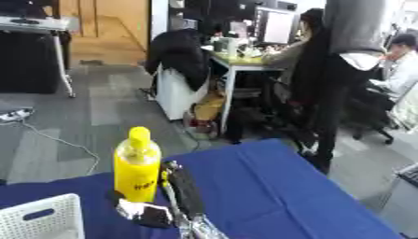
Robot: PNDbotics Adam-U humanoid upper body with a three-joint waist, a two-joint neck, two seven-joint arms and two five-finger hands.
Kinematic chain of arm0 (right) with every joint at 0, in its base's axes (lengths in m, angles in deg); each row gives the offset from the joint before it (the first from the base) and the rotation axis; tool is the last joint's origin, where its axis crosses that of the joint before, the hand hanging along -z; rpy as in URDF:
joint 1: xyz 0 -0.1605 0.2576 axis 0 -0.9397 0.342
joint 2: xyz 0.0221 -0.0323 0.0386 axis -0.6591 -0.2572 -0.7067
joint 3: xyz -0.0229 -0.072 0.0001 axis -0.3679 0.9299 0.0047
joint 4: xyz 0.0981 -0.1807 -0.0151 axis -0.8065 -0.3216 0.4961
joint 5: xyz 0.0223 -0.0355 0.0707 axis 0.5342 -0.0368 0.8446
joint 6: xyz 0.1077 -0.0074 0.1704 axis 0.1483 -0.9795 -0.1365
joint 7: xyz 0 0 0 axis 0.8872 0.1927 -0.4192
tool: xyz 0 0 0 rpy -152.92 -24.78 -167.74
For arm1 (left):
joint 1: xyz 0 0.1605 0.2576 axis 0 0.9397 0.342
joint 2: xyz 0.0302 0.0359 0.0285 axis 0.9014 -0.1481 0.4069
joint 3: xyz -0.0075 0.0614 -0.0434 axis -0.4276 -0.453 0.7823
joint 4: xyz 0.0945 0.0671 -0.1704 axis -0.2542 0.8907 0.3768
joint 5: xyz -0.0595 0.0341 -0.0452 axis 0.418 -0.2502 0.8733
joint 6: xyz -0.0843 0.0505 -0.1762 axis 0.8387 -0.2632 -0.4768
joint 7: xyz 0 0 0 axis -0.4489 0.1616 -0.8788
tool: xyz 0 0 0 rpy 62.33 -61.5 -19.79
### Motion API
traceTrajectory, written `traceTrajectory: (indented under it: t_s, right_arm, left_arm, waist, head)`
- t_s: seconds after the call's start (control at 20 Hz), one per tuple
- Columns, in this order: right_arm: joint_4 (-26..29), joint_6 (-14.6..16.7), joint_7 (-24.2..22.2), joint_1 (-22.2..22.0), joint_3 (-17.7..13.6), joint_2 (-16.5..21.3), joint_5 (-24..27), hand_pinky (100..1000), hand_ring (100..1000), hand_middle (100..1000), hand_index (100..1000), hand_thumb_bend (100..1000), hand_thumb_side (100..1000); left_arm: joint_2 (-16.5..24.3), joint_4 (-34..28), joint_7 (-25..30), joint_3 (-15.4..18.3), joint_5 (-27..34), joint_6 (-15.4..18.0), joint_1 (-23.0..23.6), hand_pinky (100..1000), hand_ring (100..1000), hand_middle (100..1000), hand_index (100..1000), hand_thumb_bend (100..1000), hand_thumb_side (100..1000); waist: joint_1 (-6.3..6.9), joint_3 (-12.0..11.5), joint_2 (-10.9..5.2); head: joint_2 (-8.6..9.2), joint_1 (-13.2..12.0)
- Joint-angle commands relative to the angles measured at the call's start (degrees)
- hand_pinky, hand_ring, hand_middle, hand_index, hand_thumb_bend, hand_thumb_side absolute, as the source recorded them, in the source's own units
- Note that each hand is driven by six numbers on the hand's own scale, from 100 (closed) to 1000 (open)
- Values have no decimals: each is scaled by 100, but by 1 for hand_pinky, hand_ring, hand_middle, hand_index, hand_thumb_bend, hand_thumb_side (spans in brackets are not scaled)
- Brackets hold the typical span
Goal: Pick up objects on the table and place them in the box.
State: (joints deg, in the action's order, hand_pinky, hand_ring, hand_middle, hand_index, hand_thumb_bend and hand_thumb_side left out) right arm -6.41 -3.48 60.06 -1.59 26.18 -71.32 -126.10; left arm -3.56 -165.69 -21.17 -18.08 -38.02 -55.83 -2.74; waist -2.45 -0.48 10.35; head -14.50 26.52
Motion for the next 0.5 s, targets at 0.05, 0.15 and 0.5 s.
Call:
traceTrajectory:
  t_s: [0.05, 0.15, 0.5]
  right_arm:
    - [573, 38, -90, 92, 100, 64, 216, 100, 100, 100, 285, 100, 797]
    - [770, 111, -180, 109, 203, 56, 378, 100, 100, 100, 287, 100, 797]
    - [918, 361, -604, 167, 520, 19, 645, 100, 100, 100, 282, 100, 807]
  left_arm:
    - [117, -75, 1, 15, 0, 39, -43, 696, 616, 864, 877, 250, 889]
    - [111, -75, -41, 20, 24, 62, -65, 696, 618, 864, 877, 252, 887]
    - [83, -75, -165, 117, -176, 115, -226, 706, 628, 856, 873, 255, 882]
  waist:
    - [33, 3, -115]
    - [31, -7, -107]
    - [-30, -127, -78]
  head:
    - [-51, -116]
    - [-90, -178]
    - [-194, -367]
